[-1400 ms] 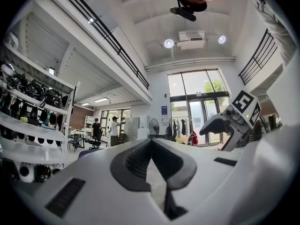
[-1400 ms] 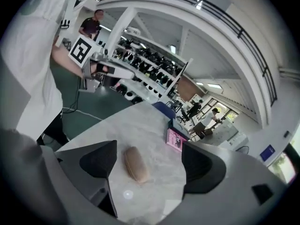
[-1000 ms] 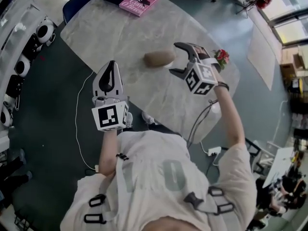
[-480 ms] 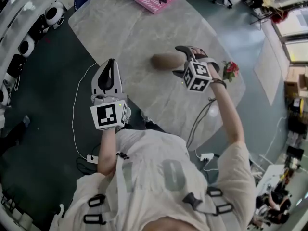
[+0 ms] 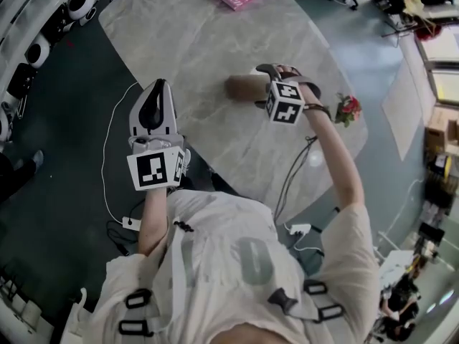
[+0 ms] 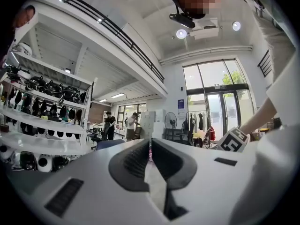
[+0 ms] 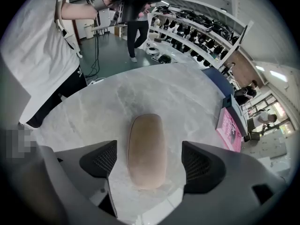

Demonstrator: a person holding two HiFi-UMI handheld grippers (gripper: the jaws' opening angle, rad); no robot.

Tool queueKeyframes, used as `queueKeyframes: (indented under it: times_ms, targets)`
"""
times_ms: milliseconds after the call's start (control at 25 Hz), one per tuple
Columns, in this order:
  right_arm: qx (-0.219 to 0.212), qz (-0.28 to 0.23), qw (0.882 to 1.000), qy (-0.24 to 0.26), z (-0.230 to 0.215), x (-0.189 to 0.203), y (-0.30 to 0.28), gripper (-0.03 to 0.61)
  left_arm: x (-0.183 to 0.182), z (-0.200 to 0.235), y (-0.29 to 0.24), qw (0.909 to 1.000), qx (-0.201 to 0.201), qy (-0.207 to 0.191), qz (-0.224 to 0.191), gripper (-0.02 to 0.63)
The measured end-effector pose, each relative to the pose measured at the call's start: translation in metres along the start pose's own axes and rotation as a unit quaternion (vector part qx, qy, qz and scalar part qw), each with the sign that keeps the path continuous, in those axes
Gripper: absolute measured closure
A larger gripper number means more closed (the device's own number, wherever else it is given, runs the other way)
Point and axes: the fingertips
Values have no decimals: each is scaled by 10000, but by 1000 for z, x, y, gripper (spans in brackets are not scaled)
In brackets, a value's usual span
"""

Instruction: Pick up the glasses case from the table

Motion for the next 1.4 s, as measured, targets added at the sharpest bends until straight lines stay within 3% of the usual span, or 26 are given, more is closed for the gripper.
queueKeyframes:
  times_ms: [240, 400, 600, 1000, 1400]
  targets:
    - [-483, 292, 9984, 45, -2, 12, -31, 175, 3, -5, -6, 9997, 104, -228, 53, 611]
    - [-697, 451, 9965, 31, -3, 16, -43, 176, 1, -7, -12, 9999, 80, -59, 27, 612]
    - [-846, 689, 9939, 130, -2, 23, -63, 176, 11, -7, -16, 9998, 47, -134, 148, 611]
    - [-1434, 596, 9878, -133, 1, 21, -72, 176, 25, 0, -19, 9993, -86, -116, 332, 611]
    - [-1407, 564, 9880, -281, -3, 19, -71, 180, 38, 3, -12, 9988, -58, -120, 467, 611]
Point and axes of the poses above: the fingertips, and each gripper's own axes: y backward along the fingers, z to its left, x out of its underside, and after that the axes turned 11 degrees about -x, right-handed
